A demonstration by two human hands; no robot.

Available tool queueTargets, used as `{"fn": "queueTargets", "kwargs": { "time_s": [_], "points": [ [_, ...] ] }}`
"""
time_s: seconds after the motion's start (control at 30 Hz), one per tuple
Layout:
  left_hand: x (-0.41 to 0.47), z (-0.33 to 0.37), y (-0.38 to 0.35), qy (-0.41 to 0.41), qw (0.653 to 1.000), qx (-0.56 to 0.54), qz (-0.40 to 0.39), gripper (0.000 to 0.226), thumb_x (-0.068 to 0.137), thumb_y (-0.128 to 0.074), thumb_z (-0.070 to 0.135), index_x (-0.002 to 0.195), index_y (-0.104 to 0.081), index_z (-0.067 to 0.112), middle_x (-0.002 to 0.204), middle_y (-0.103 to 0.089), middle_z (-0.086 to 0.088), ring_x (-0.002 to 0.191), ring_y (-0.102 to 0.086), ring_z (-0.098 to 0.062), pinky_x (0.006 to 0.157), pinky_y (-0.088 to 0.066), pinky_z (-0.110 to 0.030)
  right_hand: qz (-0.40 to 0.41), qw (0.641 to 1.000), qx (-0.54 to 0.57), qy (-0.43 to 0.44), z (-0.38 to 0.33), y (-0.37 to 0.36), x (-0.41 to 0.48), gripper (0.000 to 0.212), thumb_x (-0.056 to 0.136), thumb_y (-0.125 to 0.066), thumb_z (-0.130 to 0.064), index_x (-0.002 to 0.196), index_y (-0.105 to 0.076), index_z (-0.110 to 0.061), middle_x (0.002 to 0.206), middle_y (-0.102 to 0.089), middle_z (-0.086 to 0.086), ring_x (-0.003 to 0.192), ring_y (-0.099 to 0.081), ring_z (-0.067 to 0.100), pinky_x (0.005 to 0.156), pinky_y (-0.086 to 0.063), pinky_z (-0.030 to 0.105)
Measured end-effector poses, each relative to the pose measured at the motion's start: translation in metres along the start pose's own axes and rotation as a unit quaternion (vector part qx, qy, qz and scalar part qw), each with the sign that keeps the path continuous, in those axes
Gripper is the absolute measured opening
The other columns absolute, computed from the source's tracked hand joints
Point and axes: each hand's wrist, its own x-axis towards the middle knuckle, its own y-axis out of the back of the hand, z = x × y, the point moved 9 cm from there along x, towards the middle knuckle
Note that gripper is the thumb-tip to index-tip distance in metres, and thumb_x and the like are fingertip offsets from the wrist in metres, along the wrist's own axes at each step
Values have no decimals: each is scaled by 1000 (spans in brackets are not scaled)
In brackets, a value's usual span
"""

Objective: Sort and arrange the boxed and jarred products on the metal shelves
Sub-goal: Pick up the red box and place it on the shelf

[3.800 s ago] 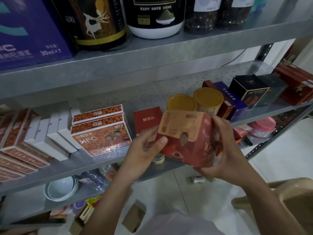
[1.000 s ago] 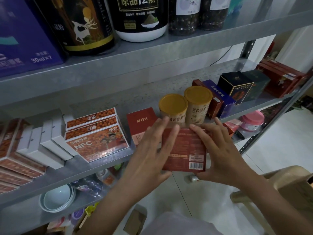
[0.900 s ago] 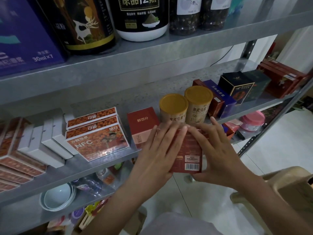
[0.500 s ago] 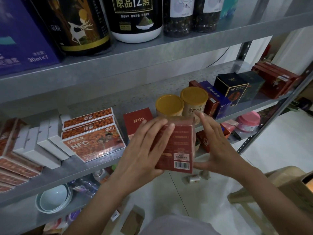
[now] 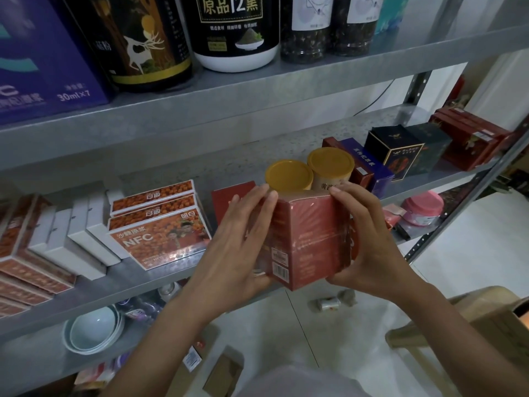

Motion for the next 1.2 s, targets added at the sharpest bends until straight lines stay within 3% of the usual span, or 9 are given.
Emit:
{"fn": "queueTargets", "kwargs": {
  "time_s": [0.1, 0.37, 0.57, 0.7, 0.8, 0.93, 1.0, 1.1, 1.2],
  "points": [
    [2, 7, 2, -10, 1000, -23, 5, 99, 88, -43, 69, 155, 10, 19, 162, 0, -5, 150, -8, -18, 111, -33, -57, -2, 1000, -30, 4, -7, 0, 2, 102, 63, -73, -53, 144, -25, -15, 147, -23, 7, 142, -20, 5, 104, -42, 35],
    [11, 11, -3, 22, 999, 18, -16, 99, 81, -52, 62, 154, -5, 13, 152, -14, -16, 135, -35, -34, 104, -45, -51, 1, 996, -90, 21, -17, -7, 12, 93, 72, -64, -60, 143, -26, -13, 145, -24, 9, 138, -16, 0, 96, -30, 2],
    [11, 11, 7, 10, 1000, 13, 14, 93, 86, -50, 64, 150, -15, 6, 146, -23, -16, 135, -33, -30, 99, -47, -36, -8, 998, -60, 30, -10, -11, 11, 101, 76, -67, -57, 150, -16, -11, 155, -14, 5, 146, -14, 7, 107, -28, 7],
    [8, 9, 10, -3, 1000, 0, 22, 93, 84, -59, 60, 148, -17, 7, 145, -24, -15, 134, -34, -30, 92, -52, -35, -31, 999, 18, -1, 9, -17, 7, 117, 74, -71, -60, 154, 5, -23, 162, -3, -8, 149, -15, 15, 115, -32, 35],
    [6, 8, 13, -21, 999, -14, 28, 95, 83, -61, 57, 149, -13, 9, 145, -23, -14, 135, -32, -28, 94, -52, -36, -49, 998, 29, -35, 26, -20, 6, 125, 70, -76, -59, 152, 15, -36, 163, -4, 0, 150, -10, 16, 117, -25, 46],
    [4, 5, 14, -40, 998, -33, 19, 96, 83, -65, 54, 151, -10, 12, 146, -22, -15, 139, -27, -22, 102, -47, -34, -77, 996, 39, -21, 31, -24, 9, 121, 69, -79, -57, 154, 0, -24, 163, -7, 2, 151, -9, 22, 119, -21, 53],
    [4, 2, 14, -30, 998, -53, 13, 96, 86, -61, 56, 152, -9, 9, 147, -20, -16, 141, -21, -5, 108, -41, -24, -85, 994, 64, -11, 28, -26, 13, 113, 69, -81, -54, 151, -13, -17, 161, -18, 3, 149, -17, 25, 116, -26, 58],
    [4, -4, 14, -12, 998, -66, -2, 96, 88, -55, 59, 153, -10, 7, 149, -18, -18, 134, -12, 17, 107, -30, -7, -77, 995, 68, -5, 23, -24, 16, 111, 65, -85, -51, 147, -19, -13, 155, -26, 5, 146, -24, 23, 117, -27, 52],
    [1, -12, 9, 1, 998, -59, -27, 104, 78, -68, 45, 156, -6, 15, 155, -14, -17, 127, -17, 19, 105, -31, -11, -71, 996, 57, 1, 15, -20, 13, 115, 60, -90, -43, 146, -19, -16, 151, -25, 5, 144, -24, 18, 117, -28, 28]
  ]
}}
